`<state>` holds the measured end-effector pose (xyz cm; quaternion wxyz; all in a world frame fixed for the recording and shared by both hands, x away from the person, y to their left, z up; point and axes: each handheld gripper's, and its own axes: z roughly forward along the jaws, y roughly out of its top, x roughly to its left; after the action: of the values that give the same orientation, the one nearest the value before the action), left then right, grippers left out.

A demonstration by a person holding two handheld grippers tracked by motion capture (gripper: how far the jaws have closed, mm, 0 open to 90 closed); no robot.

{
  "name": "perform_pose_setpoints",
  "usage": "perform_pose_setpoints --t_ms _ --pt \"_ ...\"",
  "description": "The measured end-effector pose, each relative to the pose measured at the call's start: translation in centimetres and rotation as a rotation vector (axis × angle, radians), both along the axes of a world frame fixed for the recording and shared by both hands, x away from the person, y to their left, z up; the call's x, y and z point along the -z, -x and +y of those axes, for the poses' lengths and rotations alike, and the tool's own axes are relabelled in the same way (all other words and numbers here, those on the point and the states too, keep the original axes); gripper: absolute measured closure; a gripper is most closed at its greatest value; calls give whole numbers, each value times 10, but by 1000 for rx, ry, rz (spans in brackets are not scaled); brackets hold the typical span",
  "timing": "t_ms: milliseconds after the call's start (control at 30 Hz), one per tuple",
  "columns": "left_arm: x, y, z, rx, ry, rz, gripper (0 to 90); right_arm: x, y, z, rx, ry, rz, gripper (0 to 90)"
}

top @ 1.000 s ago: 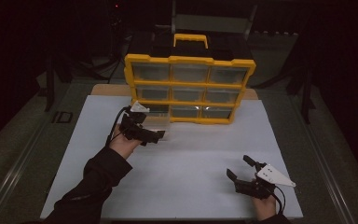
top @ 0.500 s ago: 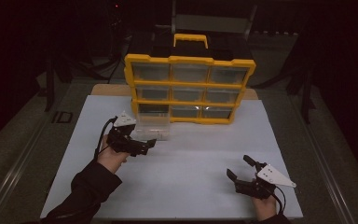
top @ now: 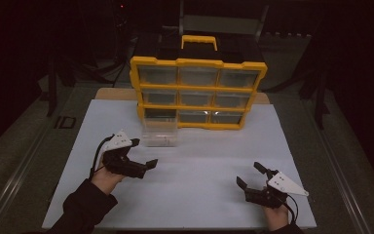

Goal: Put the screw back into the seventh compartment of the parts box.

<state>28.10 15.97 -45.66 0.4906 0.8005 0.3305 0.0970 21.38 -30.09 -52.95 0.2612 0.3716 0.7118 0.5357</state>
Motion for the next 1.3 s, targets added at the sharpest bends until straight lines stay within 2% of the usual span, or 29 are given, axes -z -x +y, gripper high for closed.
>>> perform_pose_setpoints --t_ms 200,300,400,533,633,800,933,1167,1300 --pt "6 11 5 19 -13 -14 0 0 0 0 1 0 1 139" --pt "10 15 9 38 17 -16 0 0 0 0 -1 1 1 139" --pt "14 20 11 53 25 -25 0 0 1 0 0 2 1 139" --pt "20 24 14 60 6 -51 0 0 1 0 1 2 0 139" --pt "24 27 17 67 13 -59 0 0 1 1 0 4 1 139" --pt "36 34 21 89 45 -38 0 0 1 0 -6 -4 -1 139" --pt "44 40 23 112 55 -48 0 0 1 1 -7 -2 0 139" --pt "57 47 27 134 102 -39 0 0 1 1 -7 1 1 139" --pt "60 48 28 139 101 -44 0 0 1 1 -7 1 0 139"
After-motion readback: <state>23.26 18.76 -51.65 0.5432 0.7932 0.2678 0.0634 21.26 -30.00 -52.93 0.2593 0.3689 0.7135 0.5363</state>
